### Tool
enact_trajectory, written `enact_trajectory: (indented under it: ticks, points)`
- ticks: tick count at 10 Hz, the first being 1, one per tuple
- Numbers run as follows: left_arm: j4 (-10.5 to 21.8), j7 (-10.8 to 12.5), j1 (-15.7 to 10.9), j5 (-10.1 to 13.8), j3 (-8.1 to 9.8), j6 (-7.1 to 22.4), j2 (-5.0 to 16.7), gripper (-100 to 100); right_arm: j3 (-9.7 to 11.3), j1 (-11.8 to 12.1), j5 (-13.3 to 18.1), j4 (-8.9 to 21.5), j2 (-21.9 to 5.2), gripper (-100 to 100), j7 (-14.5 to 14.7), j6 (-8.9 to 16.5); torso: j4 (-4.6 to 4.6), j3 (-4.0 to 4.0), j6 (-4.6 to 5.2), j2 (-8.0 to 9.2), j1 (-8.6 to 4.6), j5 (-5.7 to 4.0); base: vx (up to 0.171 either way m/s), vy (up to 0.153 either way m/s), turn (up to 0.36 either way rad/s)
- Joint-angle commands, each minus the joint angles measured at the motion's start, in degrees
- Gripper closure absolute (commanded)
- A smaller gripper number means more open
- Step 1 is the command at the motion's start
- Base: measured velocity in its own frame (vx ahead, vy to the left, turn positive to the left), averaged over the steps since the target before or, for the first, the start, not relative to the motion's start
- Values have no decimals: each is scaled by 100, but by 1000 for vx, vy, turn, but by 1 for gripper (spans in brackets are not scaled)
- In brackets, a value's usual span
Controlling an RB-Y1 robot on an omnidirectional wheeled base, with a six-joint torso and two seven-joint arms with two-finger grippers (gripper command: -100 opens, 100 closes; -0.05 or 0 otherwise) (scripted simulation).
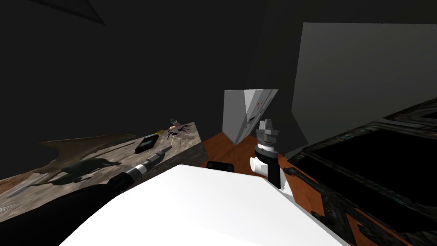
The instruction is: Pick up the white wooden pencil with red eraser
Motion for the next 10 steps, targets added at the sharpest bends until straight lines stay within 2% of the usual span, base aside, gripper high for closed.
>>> enact_trajectory:
  ticks: [1, 3, 4, 5, 6, 7, 8, 10]
  points:
    - [88, 174, 40, -130, 17, 36, 125, -100, 0, 0, 0, 0, 0, 0, 0, 0, 0, 0, 0, 0, 0, 0, 64, -5, -54]
    - [397, 555, 301, -533, 90, 103, 499, -100, 0, 0, 0, 0, 0, 0, 0, 0, -1, -3, 1, -6, -5, -1, 107, -21, -118]
    - [397, 667, 301, -661, 90, 103, 499, -100, 0, 1, 0, 0, 0, 0, 0, 0, -4, -12, 2, -21, -6, -1, 102, -12, -40]
    - [550, 876, 421, -854, 112, 131, 671, -100, 0, 1, 0, 0, 0, 0, 0, 0, -4, -10, -2, -15, -5, -1, 86, -9, -77]
    - [550, 905, 421, -931, 112, 131, 671, -100, 0, 0, 0, 0, 0, 0, 0, 0, -3, -7, 0, -11, -4, -1, 66, -1, -39]
    - [701, 1128, 533, -1155, 124, 155, 832, -100, 0, 0, 0, 0, 0, 0, 0, 0, -1, -2, -2, -3, -3, 0, 85, 4, -72]
    - [701, 1134, 533, -1200, 124, 155, 832, -100, 0, 0, 0, 0, 0, 0, 0, 0, -1, -4, 0, -6, 0, 0, 67, 6, -40]
    - [994, 1508, 736, -1599, 120, 195, 1121, -100, 0, 0, 0, 0, 0, 0, 0, 0, -1, -3, 0, -5, 2, 1, 106, 9, -100]
